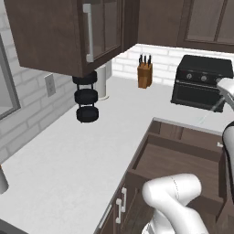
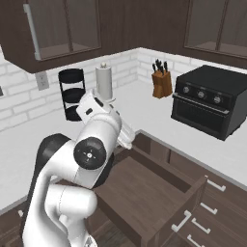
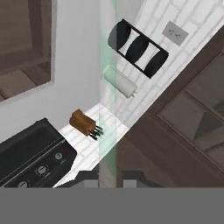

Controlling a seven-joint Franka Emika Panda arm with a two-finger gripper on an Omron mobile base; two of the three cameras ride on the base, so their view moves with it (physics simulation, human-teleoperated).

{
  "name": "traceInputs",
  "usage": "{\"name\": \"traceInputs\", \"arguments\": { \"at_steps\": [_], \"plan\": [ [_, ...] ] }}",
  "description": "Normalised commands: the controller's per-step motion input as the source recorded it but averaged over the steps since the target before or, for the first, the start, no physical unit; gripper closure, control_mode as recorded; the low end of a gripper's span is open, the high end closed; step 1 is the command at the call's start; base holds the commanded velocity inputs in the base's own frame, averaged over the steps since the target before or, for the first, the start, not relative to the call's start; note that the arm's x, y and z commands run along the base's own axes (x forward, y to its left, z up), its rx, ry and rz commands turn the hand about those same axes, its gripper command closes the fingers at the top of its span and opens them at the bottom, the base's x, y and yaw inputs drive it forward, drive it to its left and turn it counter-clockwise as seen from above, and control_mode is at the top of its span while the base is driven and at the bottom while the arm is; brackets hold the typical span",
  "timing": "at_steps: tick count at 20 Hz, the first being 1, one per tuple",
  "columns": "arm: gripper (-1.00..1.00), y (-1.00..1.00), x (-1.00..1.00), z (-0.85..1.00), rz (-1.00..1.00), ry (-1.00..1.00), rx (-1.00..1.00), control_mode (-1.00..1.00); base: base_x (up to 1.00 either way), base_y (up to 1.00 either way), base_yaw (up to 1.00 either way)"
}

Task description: Take a straw from the drawer in front and place it inside the glass cup on the dining counter.

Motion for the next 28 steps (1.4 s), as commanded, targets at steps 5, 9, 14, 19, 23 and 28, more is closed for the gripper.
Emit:
{"name": "traceInputs", "arguments": {
  "at_steps": [5, 9, 14, 19, 23, 28],
  "plan": [
    [1.00, 0.13, -0.02, -0.11, 0.06, 0.01, -0.17, -1.00, 0.00, 0.00, 0.00],
    [1.00, 0.00, -0.31, -0.01, 0.00, -0.08, -0.04, -1.00, 0.00, 0.00, 0.00],
    [1.00, 0.00, -0.16, 0.00, 0.00, -0.05, -0.01, 1.00, -0.74, 0.01, -0.02],
    [1.00, 0.00, 0.00, 0.00, 0.00, 0.00, 0.00, 1.00, -0.89, 0.01, -0.22],
    [1.00, 0.00, 0.00, 0.00, 0.00, 0.00, 0.00, 1.00, -0.57, -0.01, -0.53],
    [1.00, 0.00, 0.00, 0.00, 0.00, 0.00, 0.00, 1.00, -0.24, -0.02, -0.79]
  ]
}}
